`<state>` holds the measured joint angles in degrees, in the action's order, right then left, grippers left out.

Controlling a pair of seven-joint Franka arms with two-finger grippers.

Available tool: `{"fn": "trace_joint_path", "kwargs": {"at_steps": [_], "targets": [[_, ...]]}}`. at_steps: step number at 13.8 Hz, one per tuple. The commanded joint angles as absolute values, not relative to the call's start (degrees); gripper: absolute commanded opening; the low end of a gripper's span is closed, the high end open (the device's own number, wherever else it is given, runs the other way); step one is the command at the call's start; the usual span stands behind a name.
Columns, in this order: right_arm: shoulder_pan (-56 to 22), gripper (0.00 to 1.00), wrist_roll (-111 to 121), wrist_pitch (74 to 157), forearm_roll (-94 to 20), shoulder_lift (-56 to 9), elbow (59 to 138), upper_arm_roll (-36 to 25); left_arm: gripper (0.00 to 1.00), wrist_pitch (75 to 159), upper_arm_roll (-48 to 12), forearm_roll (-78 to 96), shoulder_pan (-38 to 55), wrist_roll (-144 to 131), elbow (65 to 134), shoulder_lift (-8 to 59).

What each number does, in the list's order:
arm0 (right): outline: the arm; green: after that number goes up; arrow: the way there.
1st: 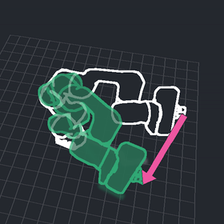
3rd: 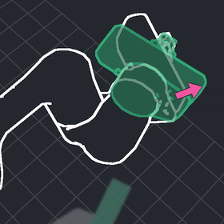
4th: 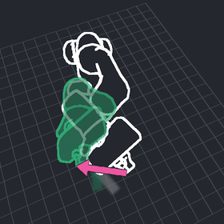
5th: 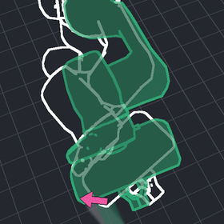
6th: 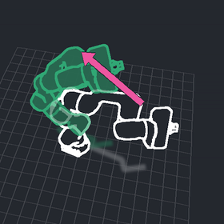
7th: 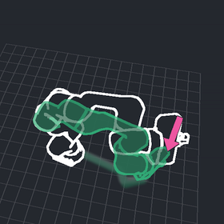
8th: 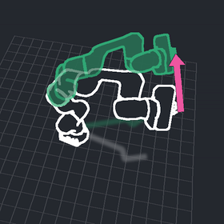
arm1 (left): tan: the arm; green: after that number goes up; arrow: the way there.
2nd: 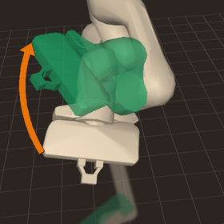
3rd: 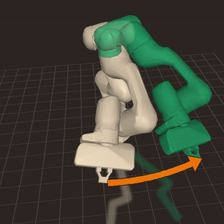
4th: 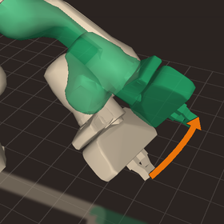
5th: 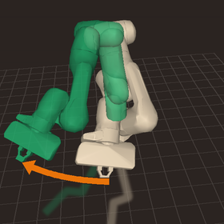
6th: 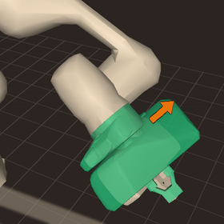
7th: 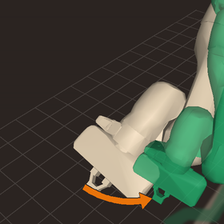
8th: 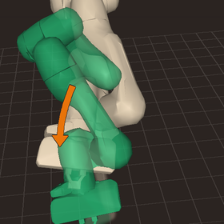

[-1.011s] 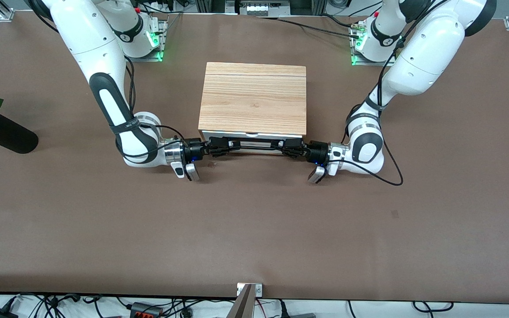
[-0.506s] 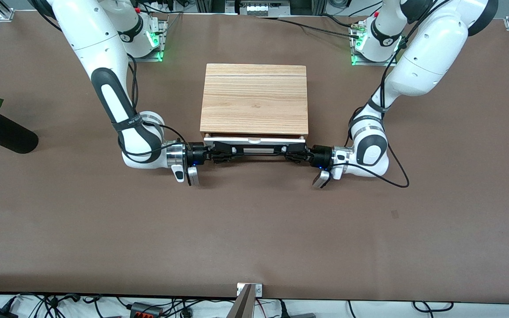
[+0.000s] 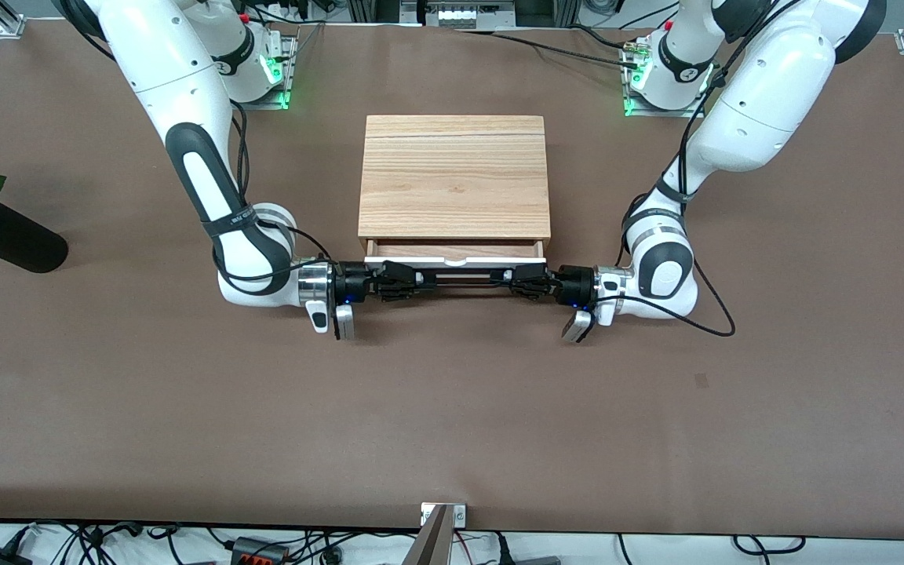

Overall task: Pull top drawer with both arms simultaneously
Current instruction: 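Pull the handle outward with both grippers to slide the drawer open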

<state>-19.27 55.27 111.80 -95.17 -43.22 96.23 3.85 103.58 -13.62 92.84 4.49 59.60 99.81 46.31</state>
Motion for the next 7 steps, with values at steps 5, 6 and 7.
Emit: {"fn": "trace_joint_path", "kwargs": {"at_steps": [5, 6, 7], "targets": [[-20.13, 0.0, 56.16, 112.59, -96.15, -48.95, 85.7, 3.87, 0.17, 108.63, -13.89, 95.36, 5.54, 61.17, 96.68, 47.46], [-20.04, 0.0, 56.16, 112.59, -96.15, -49.56, 85.08, 3.87, 0.17, 108.63, -13.89, 95.36, 5.54, 61.43, 96.24, 47.55], [-20.04, 0.0, 56.16, 112.85, -96.15, -49.92, 84.12, 3.78, 0.17, 108.63, -13.89, 95.19, 5.54, 61.61, 95.89, 47.72]]}}
